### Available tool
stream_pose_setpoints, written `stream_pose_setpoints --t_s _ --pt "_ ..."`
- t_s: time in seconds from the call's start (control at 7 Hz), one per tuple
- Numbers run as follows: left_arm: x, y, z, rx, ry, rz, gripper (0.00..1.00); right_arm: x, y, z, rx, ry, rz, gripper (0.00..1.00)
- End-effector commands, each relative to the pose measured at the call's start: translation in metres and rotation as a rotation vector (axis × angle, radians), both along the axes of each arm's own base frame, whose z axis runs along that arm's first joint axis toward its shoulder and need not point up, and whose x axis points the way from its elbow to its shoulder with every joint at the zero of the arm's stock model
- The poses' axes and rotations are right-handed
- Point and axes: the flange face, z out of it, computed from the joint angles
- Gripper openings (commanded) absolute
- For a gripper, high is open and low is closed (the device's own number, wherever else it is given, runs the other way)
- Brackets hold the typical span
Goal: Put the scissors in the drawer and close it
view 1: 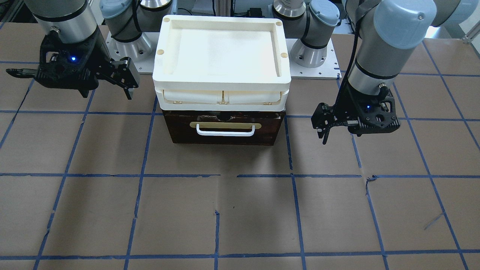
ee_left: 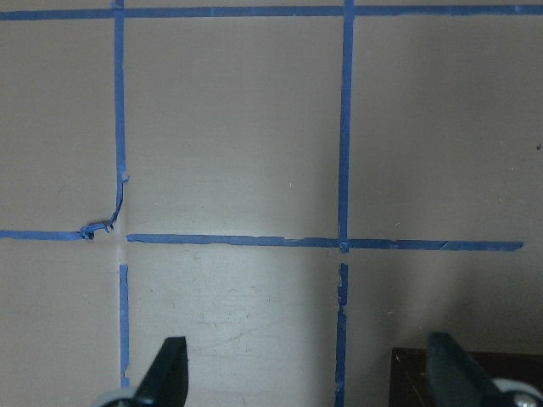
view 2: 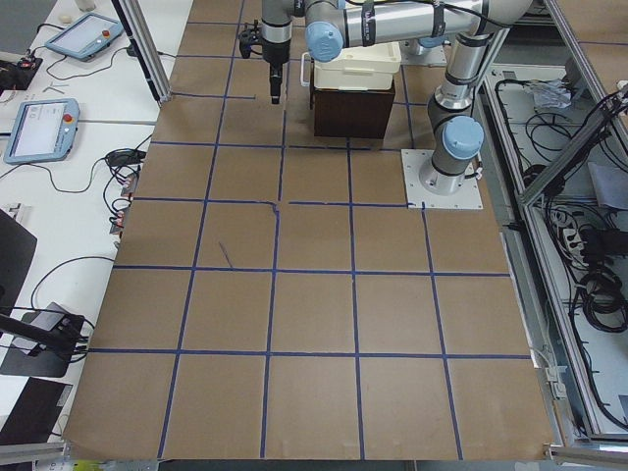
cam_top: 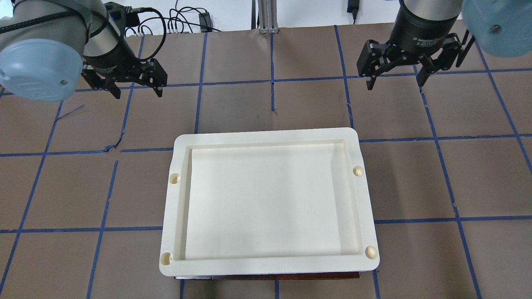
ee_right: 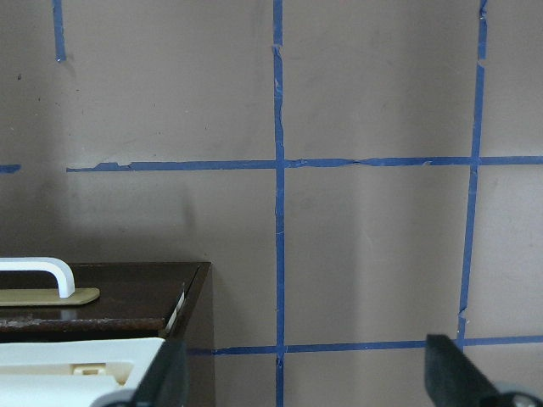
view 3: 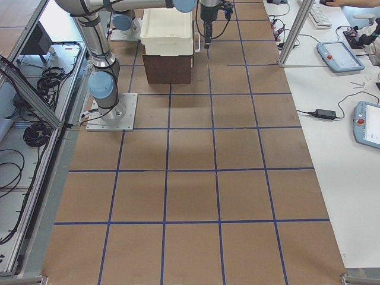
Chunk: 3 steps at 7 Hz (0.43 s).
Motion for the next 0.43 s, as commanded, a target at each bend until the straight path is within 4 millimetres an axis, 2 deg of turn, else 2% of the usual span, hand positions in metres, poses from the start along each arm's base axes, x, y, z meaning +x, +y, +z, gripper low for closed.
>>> stream_pose_setpoints --t_s 0.0,0.29 --pt "0.0 0.0001 -0.0003 0.001 0.0 0.003 1.0 0.0019 0.0007 -0.0012 0.001 0.0 0.004 1.0" --pt "0.0 0.0001 -0.0003 0.001 0.0 0.003 1.0 0.002 0.0004 -0.0009 -0.002 0.0 0.004 1.0"
